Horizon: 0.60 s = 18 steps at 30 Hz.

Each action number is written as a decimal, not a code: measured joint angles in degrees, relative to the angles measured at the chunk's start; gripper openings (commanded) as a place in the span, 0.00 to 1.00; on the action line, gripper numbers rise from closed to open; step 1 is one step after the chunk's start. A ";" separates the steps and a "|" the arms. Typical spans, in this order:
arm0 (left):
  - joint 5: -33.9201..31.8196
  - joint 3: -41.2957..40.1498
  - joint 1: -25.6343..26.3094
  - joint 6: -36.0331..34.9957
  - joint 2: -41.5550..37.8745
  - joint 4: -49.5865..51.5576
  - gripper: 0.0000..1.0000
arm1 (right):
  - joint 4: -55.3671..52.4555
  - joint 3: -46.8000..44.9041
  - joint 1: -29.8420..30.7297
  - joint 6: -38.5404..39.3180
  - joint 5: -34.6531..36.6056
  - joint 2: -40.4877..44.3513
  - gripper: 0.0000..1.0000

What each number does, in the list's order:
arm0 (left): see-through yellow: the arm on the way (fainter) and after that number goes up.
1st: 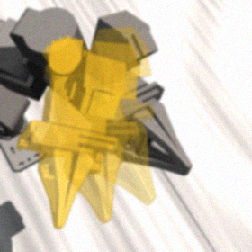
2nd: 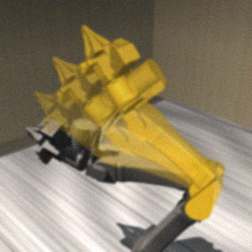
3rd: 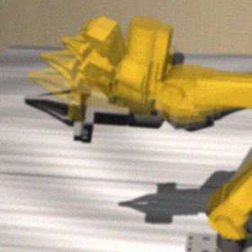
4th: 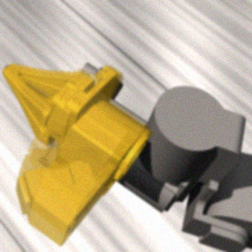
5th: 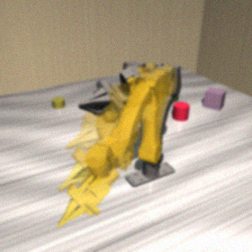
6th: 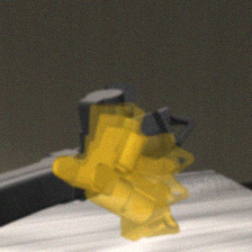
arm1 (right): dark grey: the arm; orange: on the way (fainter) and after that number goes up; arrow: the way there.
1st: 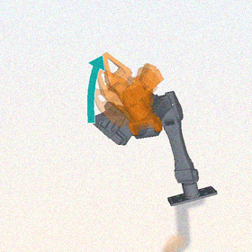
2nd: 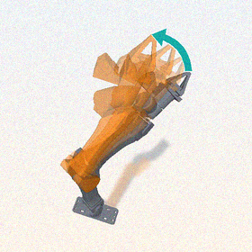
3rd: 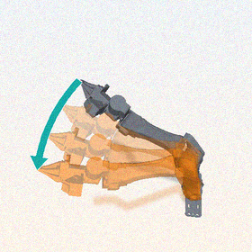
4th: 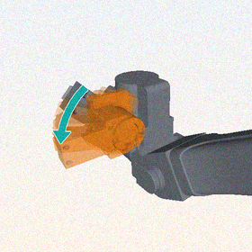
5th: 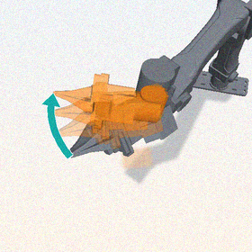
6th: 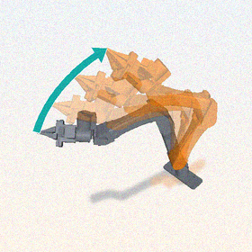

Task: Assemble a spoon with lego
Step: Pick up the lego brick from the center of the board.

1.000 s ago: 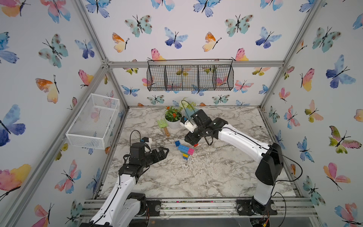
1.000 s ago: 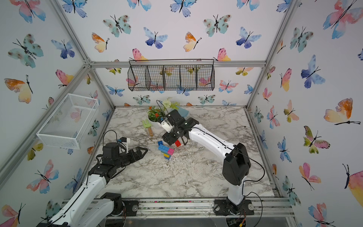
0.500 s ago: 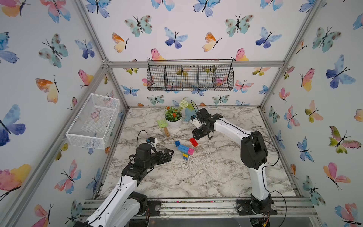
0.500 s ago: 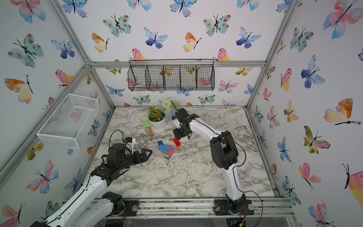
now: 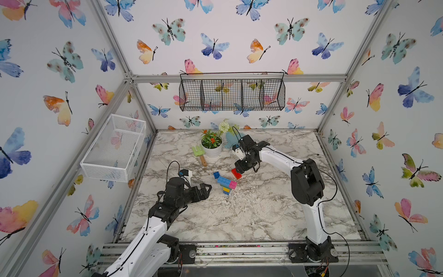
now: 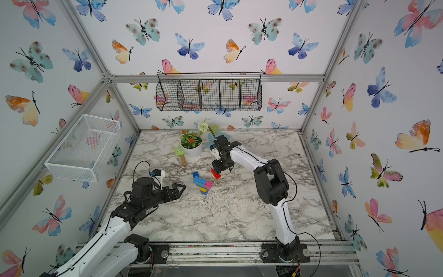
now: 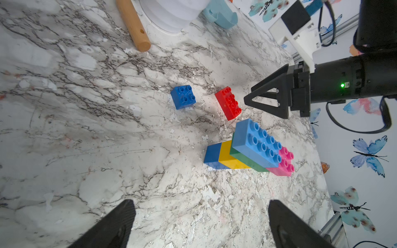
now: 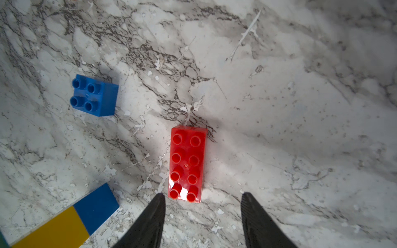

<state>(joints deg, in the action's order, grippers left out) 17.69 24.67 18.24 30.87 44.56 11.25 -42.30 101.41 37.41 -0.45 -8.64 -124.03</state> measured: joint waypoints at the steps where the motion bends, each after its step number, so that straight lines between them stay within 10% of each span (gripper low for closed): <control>1: 0.00 -0.15 0.00 0.00 -0.33 -0.04 0.98 | 0.00 -0.02 0.22 0.00 0.02 -0.20 0.59; 18: 0.15 -0.17 0.00 -0.02 -0.74 -0.28 0.98 | 0.44 0.24 2.67 -0.61 3.52 -4.74 0.50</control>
<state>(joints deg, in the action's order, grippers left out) 17.85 24.49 18.24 30.85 43.81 10.96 -41.87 101.65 40.07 -1.06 -5.13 -128.77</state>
